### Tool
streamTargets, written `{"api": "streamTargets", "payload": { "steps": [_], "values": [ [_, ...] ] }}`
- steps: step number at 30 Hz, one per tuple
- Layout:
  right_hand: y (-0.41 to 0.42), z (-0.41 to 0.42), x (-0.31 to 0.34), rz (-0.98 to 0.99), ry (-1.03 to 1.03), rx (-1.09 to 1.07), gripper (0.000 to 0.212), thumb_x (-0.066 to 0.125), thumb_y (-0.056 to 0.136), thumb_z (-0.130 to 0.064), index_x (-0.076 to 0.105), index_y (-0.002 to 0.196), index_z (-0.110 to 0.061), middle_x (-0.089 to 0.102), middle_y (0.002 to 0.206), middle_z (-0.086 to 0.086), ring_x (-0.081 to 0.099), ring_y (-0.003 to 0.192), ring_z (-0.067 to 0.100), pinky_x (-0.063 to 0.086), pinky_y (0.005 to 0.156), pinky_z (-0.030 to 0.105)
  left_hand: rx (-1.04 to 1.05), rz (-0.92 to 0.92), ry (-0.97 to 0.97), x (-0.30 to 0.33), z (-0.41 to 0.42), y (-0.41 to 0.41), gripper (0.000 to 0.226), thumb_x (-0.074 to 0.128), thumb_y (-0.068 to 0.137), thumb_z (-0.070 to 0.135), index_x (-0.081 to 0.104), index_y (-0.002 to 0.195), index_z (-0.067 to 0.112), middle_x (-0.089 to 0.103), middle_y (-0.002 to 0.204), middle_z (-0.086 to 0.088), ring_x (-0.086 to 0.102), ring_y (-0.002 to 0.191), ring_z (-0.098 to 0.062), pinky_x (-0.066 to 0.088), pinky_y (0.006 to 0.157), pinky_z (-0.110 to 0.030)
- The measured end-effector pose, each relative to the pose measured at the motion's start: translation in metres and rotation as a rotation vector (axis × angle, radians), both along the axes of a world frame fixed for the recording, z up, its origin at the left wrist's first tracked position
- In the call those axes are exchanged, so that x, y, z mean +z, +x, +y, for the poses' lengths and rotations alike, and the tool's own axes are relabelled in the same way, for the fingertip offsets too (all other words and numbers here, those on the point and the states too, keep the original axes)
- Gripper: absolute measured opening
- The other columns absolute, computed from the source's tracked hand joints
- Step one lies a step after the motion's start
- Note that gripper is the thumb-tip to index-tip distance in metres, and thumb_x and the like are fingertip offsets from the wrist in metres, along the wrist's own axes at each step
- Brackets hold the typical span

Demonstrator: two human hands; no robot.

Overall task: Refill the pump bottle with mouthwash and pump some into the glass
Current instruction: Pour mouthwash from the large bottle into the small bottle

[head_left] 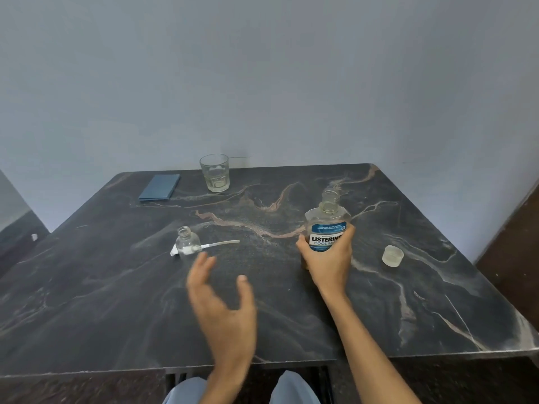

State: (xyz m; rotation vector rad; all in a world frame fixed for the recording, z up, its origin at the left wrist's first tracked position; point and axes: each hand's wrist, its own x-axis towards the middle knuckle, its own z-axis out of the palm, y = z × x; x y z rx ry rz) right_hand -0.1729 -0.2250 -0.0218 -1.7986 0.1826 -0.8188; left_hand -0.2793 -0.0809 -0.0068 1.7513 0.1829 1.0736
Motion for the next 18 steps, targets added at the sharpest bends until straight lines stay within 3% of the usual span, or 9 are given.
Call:
{"api": "streamTargets", "payload": {
  "steps": [3,8,11,14,18],
  "values": [
    [0.002,-0.001,-0.003,0.000,-0.005,0.006,0.068,0.082,0.057,-0.035,0.030,0.101,-0.038,0.053,0.092,-0.014,0.054,0.080,-0.006,0.037,0.062,-0.001,0.123,0.221,-0.235,-0.005,0.043,0.006,0.085,0.075,0.077,0.018,0.022,0.144,0.016,0.028,0.147,-0.003,0.028,0.136,-0.014,0.025,0.114,-0.031],
    [0.002,-0.002,-0.004,0.003,-0.012,0.012,0.068,0.084,0.059,-0.033,0.030,0.099,-0.039,0.052,0.093,-0.014,0.055,0.082,0.000,0.041,0.067,0.013,-0.070,0.485,-0.141,-0.014,0.085,0.030,0.111,0.080,0.073,0.028,0.002,0.151,0.017,0.014,0.157,-0.006,0.019,0.144,-0.017,0.022,0.117,-0.038],
    [0.001,-0.002,-0.003,-0.004,-0.013,0.010,0.067,0.084,0.059,-0.030,0.031,0.100,-0.036,0.049,0.091,-0.021,0.055,0.082,0.001,0.042,0.068,0.015,-0.145,0.498,-0.131,-0.016,0.090,0.041,0.101,0.078,0.075,0.028,0.011,0.151,0.016,0.027,0.154,-0.005,0.029,0.140,-0.016,0.027,0.114,-0.036],
    [0.000,-0.002,-0.002,-0.008,-0.014,0.011,0.067,0.084,0.059,-0.029,0.032,0.102,-0.032,0.053,0.094,-0.013,0.057,0.085,0.009,0.043,0.070,0.018,-0.186,0.449,-0.129,-0.015,0.085,0.046,0.076,0.071,0.083,0.022,0.028,0.145,0.015,0.040,0.147,-0.005,0.039,0.134,-0.016,0.033,0.107,-0.029],
    [-0.001,-0.001,-0.002,-0.004,-0.022,0.014,0.069,0.084,0.060,-0.030,0.031,0.103,-0.032,0.052,0.097,-0.009,0.056,0.087,0.010,0.044,0.071,0.019,-0.187,0.439,-0.161,-0.014,0.074,0.051,0.057,0.064,0.089,0.017,0.038,0.139,0.010,0.046,0.142,-0.008,0.043,0.131,-0.019,0.036,0.104,-0.028]
  ]
}}
